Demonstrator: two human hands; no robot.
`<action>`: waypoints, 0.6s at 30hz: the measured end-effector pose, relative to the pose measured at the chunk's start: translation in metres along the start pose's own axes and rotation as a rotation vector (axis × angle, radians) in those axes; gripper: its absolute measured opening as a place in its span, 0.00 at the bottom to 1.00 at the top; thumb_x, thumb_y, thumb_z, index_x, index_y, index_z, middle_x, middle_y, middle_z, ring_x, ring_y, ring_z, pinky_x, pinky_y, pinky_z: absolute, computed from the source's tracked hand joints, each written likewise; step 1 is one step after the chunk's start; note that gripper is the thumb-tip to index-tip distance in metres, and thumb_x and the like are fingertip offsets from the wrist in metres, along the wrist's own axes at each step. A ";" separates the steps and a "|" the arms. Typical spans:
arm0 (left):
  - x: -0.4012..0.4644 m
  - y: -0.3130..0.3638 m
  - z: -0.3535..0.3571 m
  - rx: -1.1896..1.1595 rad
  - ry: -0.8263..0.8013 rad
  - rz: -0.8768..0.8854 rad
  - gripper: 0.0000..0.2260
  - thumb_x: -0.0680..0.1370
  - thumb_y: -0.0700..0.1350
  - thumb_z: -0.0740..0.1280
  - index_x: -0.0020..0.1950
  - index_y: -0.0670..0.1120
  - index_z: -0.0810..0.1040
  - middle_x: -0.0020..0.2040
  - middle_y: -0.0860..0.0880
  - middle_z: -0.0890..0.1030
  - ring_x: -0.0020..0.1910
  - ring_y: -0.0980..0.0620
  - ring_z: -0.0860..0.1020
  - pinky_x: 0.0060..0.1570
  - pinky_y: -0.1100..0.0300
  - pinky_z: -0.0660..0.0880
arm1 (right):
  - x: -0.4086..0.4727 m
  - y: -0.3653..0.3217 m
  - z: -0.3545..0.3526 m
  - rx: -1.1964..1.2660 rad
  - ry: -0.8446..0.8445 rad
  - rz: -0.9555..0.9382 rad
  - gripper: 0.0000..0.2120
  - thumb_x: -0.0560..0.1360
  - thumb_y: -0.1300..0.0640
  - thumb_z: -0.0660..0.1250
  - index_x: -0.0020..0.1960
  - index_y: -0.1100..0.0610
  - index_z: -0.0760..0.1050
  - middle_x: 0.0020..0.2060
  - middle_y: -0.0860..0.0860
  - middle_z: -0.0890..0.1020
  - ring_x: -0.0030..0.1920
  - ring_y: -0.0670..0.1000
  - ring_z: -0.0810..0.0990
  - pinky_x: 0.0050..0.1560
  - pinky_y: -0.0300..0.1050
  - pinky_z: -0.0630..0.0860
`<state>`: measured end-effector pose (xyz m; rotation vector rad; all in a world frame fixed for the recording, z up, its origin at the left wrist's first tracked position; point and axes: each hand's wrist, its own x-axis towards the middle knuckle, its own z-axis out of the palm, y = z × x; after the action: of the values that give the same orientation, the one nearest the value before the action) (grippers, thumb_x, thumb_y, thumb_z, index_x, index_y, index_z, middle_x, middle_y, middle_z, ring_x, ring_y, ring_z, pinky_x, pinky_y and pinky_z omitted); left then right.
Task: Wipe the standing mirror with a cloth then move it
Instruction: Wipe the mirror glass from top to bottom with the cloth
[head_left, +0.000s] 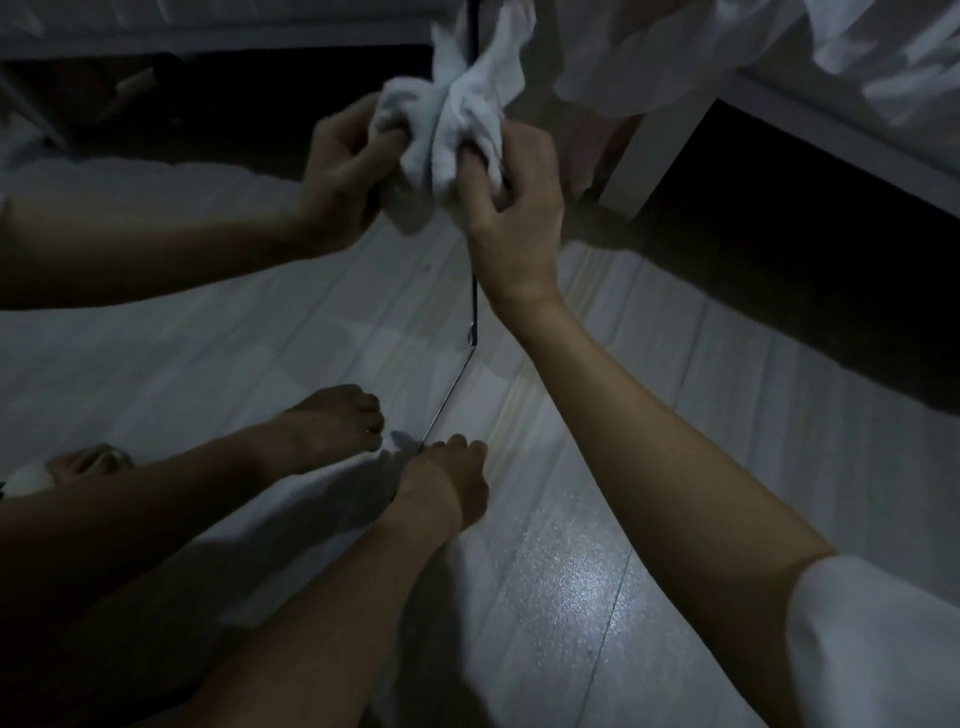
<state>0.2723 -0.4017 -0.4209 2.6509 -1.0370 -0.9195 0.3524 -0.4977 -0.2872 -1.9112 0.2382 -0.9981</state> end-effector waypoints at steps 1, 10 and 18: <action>-0.001 -0.002 0.001 -0.010 0.018 0.009 0.16 0.80 0.45 0.56 0.68 0.44 0.66 0.63 0.43 0.72 0.59 0.45 0.73 0.59 0.53 0.72 | -0.002 0.007 0.000 -0.027 -0.026 0.030 0.11 0.74 0.64 0.63 0.53 0.68 0.76 0.44 0.55 0.74 0.46 0.49 0.73 0.48 0.29 0.68; -0.003 -0.004 0.001 -0.043 0.080 0.051 0.14 0.80 0.45 0.57 0.64 0.44 0.68 0.59 0.44 0.73 0.54 0.45 0.75 0.52 0.55 0.75 | -0.037 0.061 -0.019 -0.337 -0.391 0.380 0.12 0.74 0.59 0.60 0.32 0.50 0.69 0.30 0.53 0.74 0.33 0.51 0.73 0.34 0.41 0.65; 0.001 -0.002 0.002 0.010 -0.005 0.033 0.16 0.80 0.44 0.56 0.67 0.44 0.66 0.62 0.43 0.72 0.59 0.45 0.73 0.59 0.52 0.72 | 0.004 -0.011 -0.012 0.028 0.059 0.069 0.10 0.72 0.63 0.64 0.53 0.64 0.77 0.45 0.54 0.77 0.44 0.45 0.75 0.48 0.32 0.70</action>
<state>0.2726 -0.4010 -0.4240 2.6327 -1.0865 -0.9175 0.3436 -0.5012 -0.2733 -1.8380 0.3205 -1.0070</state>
